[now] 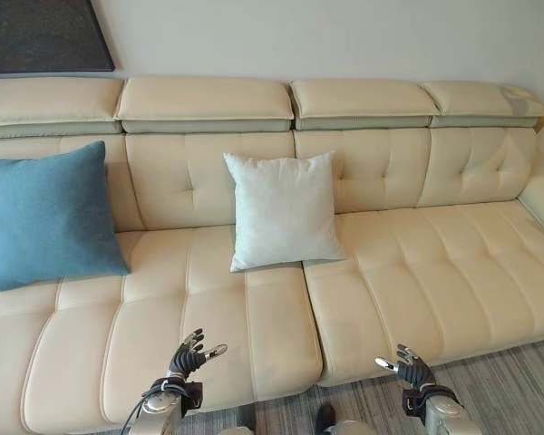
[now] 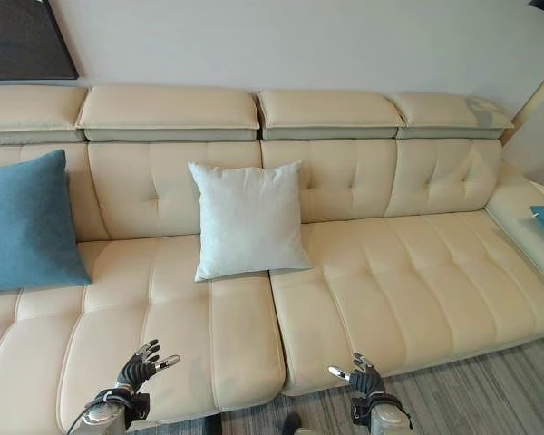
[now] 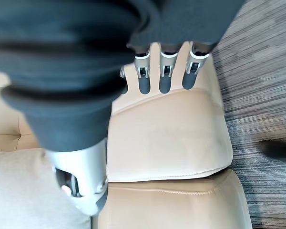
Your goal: Pick up all the scattered cushions and arrange them neatly on the sofa.
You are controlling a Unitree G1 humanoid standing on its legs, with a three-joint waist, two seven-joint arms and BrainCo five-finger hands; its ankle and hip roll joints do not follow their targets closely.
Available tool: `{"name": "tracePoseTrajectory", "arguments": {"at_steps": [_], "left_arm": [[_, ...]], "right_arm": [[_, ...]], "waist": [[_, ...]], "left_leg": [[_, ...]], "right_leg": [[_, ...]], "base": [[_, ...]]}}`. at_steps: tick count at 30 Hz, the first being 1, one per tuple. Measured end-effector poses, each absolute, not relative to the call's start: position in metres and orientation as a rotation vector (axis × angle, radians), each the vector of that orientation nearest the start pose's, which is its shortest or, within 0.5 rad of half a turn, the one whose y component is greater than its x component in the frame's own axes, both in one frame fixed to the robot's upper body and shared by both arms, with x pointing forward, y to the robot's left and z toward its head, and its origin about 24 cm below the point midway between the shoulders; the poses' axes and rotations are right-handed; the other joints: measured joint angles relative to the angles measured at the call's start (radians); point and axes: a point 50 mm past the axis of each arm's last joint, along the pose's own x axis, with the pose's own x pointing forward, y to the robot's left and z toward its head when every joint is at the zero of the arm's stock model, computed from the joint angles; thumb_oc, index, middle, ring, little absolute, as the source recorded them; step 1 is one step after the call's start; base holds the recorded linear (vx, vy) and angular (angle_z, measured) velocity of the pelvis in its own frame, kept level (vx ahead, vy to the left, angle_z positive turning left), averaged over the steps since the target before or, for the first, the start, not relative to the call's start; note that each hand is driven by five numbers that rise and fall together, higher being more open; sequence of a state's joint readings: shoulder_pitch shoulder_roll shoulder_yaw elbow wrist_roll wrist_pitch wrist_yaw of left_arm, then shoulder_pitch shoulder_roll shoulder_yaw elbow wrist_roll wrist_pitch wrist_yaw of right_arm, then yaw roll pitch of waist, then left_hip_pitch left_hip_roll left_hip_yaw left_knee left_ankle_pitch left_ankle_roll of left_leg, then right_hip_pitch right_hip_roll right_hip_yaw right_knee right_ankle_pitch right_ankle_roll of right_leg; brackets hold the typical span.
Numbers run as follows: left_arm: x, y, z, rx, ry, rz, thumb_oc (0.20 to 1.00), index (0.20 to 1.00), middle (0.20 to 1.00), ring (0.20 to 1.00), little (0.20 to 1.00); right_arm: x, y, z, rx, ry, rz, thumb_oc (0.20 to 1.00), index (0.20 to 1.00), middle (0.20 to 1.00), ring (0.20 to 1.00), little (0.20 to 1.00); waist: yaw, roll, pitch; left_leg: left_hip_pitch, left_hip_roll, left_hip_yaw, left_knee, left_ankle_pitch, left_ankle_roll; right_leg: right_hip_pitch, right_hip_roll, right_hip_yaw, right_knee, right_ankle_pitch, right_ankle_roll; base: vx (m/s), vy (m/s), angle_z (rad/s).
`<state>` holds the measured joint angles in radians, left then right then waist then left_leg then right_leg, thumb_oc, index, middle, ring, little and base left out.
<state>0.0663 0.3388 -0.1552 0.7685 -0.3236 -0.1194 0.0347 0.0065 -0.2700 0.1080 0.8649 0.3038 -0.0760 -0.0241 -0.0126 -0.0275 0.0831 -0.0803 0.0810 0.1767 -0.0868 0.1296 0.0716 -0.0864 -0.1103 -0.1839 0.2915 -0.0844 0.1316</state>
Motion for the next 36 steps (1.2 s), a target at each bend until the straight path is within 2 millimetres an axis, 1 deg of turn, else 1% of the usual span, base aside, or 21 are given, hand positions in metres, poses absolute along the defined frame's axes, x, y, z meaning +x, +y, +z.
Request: {"name": "tracePoseTrajectory", "arguments": {"at_steps": [1,3,5,7,9,11,12,14,15,16,17,18,20,21,23,24,26,27,28,30,36], "left_arm": [[0.154,0.251,-0.111,0.104,0.754,0.168,1.000,1.000,1.000,1.000,1.000],[0.149,0.256,-0.115,0.113,0.786,0.187,1.000,1.000,1.000,1.000,1.000],[0.140,0.248,-0.125,0.080,0.836,0.196,1.000,1.000,1.000,1.000,1.000],[0.133,0.244,-0.128,0.069,0.857,0.197,1.000,1.000,1.000,1.000,1.000],[0.130,0.240,-0.130,0.061,0.862,0.192,1.000,1.000,1.000,1.000,1.000],[0.138,0.235,-0.127,0.048,0.836,0.181,1.000,1.000,1.000,1.000,1.000],[0.134,0.233,-0.129,0.042,0.843,0.178,1.000,1.000,1.000,1.000,1.000],[0.143,0.229,-0.125,0.034,0.810,0.166,1.000,1.000,1.000,1.000,1.000],[0.145,0.229,-0.124,0.034,0.801,0.165,1.000,1.000,1.000,1.000,1.000],[0.144,0.229,-0.124,0.034,0.805,0.166,1.000,1.000,1.000,1.000,1.000],[0.143,0.231,-0.124,0.036,0.809,0.171,1.000,1.000,1.000,1.000,1.000],[0.143,0.232,-0.124,0.036,0.809,0.173,1.000,1.000,1.000,1.000,1.000],[0.145,0.232,-0.123,0.035,0.803,0.174,1.000,1.000,1.000,1.000,1.000],[0.147,0.232,-0.122,0.035,0.798,0.173,1.000,1.000,1.000,1.000,1.000],[0.150,0.231,-0.121,0.033,0.789,0.172,1.000,1.000,1.000,1.000,1.000],[0.149,0.230,-0.122,0.030,0.790,0.169,1.000,1.000,1.000,1.000,1.000],[0.149,0.229,-0.122,0.029,0.791,0.162,1.000,1.000,1.000,1.000,1.000],[0.149,0.228,-0.122,0.028,0.793,0.158,1.000,1.000,1.000,1.000,1.000],[0.144,0.227,-0.122,0.023,0.795,0.151,1.000,1.000,1.000,1.000,1.000],[0.141,0.226,-0.123,0.022,0.802,0.146,1.000,1.000,1.000,1.000,1.000],[0.138,0.224,-0.124,0.022,0.811,0.137,1.000,1.000,1.000,1.000,1.000]], "right_arm": [[0.167,-0.231,-0.117,-0.027,0.777,-0.164,1.000,1.000,1.000,1.000,1.000],[0.169,-0.231,-0.117,-0.027,0.774,-0.163,1.000,1.000,1.000,1.000,1.000],[0.168,-0.235,-0.117,-0.030,0.781,-0.174,1.000,1.000,1.000,1.000,1.000],[0.162,-0.234,-0.121,-0.037,0.808,-0.163,1.000,1.000,1.000,1.000,1.000],[0.158,-0.236,-0.122,-0.050,0.821,-0.151,1.000,1.000,1.000,1.000,1.000],[0.158,-0.240,-0.117,-0.055,0.794,-0.153,1.000,1.000,1.000,1.000,1.000],[0.159,-0.242,-0.115,-0.065,0.783,-0.148,1.000,1.000,1.000,1.000,1.000],[0.163,-0.246,-0.111,-0.081,0.762,-0.145,1.000,1.000,1.000,1.000,1.000],[0.166,-0.246,-0.108,-0.087,0.750,-0.138,1.000,1.000,1.000,1.000,1.000],[0.168,-0.246,-0.106,-0.094,0.737,-0.130,1.000,1.000,1.000,1.000,1.000],[0.176,-0.244,-0.102,-0.109,0.717,-0.107,1.000,1.000,1.000,1.000,1.000],[0.177,-0.244,-0.101,-0.115,0.714,-0.098,1.000,1.000,1.000,1.000,1.000],[0.178,-0.245,-0.100,-0.117,0.711,-0.096,1.000,1.000,1.000,1.000,1.000],[0.177,-0.245,-0.101,-0.118,0.718,-0.092,1.000,1.000,1.000,1.000,1.000],[0.178,-0.245,-0.101,-0.120,0.719,-0.087,1.000,1.000,1.000,1.000,1.000],[0.177,-0.245,-0.101,-0.123,0.719,-0.080,1.000,1.000,1.000,1.000,1.000],[0.177,-0.246,-0.101,-0.122,0.720,-0.077,1.000,1.000,1.000,1.000,1.000],[0.175,-0.245,-0.102,-0.118,0.727,-0.076,1.000,1.000,1.000,1.000,1.000],[0.168,-0.244,-0.105,-0.105,0.738,-0.077,1.000,1.000,1.000,1.000,1.000],[0.164,-0.244,-0.106,-0.102,0.746,-0.077,1.000,1.000,1.000,1.000,1.000],[0.160,-0.242,-0.109,-0.097,0.759,-0.080,1.000,1.000,1.000,1.000,1.000]], "waist": [[0.001,-0.015,-0.005],[0.001,-0.049,-0.008],[0.008,-0.020,0.002],[0.013,-0.003,-0.003],[0.017,0.008,-0.002],[0.005,0.016,0.001],[0.015,0.024,0.005],[0.016,0.021,0.029],[0.019,0.014,0.034],[0.027,0.001,0.039],[0.023,-0.020,0.044],[0.021,-0.030,0.047],[0.013,-0.020,0.047],[0.005,-0.017,0.049],[-0.001,-0.012,0.051],[-0.002,0.001,0.049],[-0.002,0.010,0.049],[-0.004,0.008,0.049],[-0.003,0.013,0.041],[-0.015,0.004,0.029],[-0.013,0.039,-0.006]], "left_leg": [[0.001,-0.009,0.000,0.005,0.004,-0.006],[-0.002,-0.032,0.003,0.005,0.014,-0.035],[-0.005,-0.005,0.014,0.005,0.027,-0.076],[-0.008,0.014,0.011,0.006,0.051,-0.099],[-0.013,0.045,-0.009,0.010,0.080,-0.117],[-0.040,0.066,-0.038,0.039,0.092,-0.136],[-0.045,0.074,-0.057,0.041,0.105,-0.149],[-0.062,0.082,-0.119,0.031,0.206,-0.230],[-0.062,0.081,-0.146,0.013,0.242,-0.243],[-0.053,0.064,-0.173,0.017,0.236,-0.250],[-0.047,0.019,-0.172,0.100,0.127,-0.245],[-0.034,-0.004,-0.166,0.150,0.052,-0.223],[0.020,-0.029,-0.163,0.186,-0.026,-0.171],[0.038,-0.032,-0.162,0.179,-0.049,-0.150],[0.068,-0.035,-0.167,0.140,-0.050,-0.148],[0.087,-0.030,-0.172,0.111,-0.049,-0.147],[0.085,-0.021,-0.169,0.093,-0.069,-0.124],[0.085,-0.018,-0.166,0.078,-0.077,-0.126],[0.109,-0.021,-0.133,0.006,-0.078,-0.113],[0.114,-0.032,-0.132,-0.003,-0.077,-0.113],[0.118,-0.040,-0.115,-0.002,-0.066,-0.098]], "right_leg": [[0.064,-0.003,0.022,-0.069,0.002,0.014],[0.137,-0.010,0.037,-0.198,0.002,0.009],[0.174,0.018,0.034,-0.304,0.025,-0.031],[0.196,0.052,0.045,-0.356,0.051,-0.039],[0.208,0.094,0.043,-0.376,0.064,-0.063],[0.206,0.111,0.020,-0.372,0.055,-0.082],[0.208,0.131,0.015,-0.366,0.059,-0.089],[0.199,0.135,-0.021,-0.347,0.058,-0.125],[0.191,0.130,-0.025,-0.342,0.064,-0.145],[0.187,0.118,-0.022,-0.349,0.057,-0.165],[0.174,0.085,-0.020,-0.354,0.085,-0.190],[0.165,0.070,-0.014,-0.353,0.092,-0.193],[0.171,0.063,-0.010,-0.354,0.118,-0.164],[0.171,0.063,-0.010,-0.356,0.120,-0.165],[0.172,0.067,-0.010,-0.361,0.116,-0.171],[0.171,0.076,-0.002,-0.379,0.120,-0.145],[0.167,0.086,0.004,-0.379,0.125,-0.138],[0.163,0.086,0.009,-0.379,0.128,-0.134],[0.158,0.078,0.015,-0.378,0.139,-0.122],[0.160,0.065,0.016,-0.379,0.141,-0.116],[0.150,0.053,0.021,-0.379,0.148,-0.101]], "base": [[-0.07,-0.102,-0.12],[-0.20,-0.200,-0.11],[-0.27,-0.282,-0.18],[-0.21,-0.225,-0.14],[-0.35,-0.271,0.18],[-0.43,-0.285,0.35],[-0.44,-0.227,0.38],[-0.31,-0.131,0.39],[-0.09,-0.031,0.03],[-0.18,-0.074,-0.14],[-0.14,-0.061,-0.24],[-0.15,-0.064,-0.18],[-0.04,-0.012,0.01],[-0.01,0.005,0.13],[-0.01,0.008,0.04],[0.00,0.027,-0.06],[-0.02,0.092,0.02],[-0.03,0.171,0.00],[-0.02,0.114,0.08],[-0.02,0.104,0.06],[-0.06,0.154,-0.08]]}}
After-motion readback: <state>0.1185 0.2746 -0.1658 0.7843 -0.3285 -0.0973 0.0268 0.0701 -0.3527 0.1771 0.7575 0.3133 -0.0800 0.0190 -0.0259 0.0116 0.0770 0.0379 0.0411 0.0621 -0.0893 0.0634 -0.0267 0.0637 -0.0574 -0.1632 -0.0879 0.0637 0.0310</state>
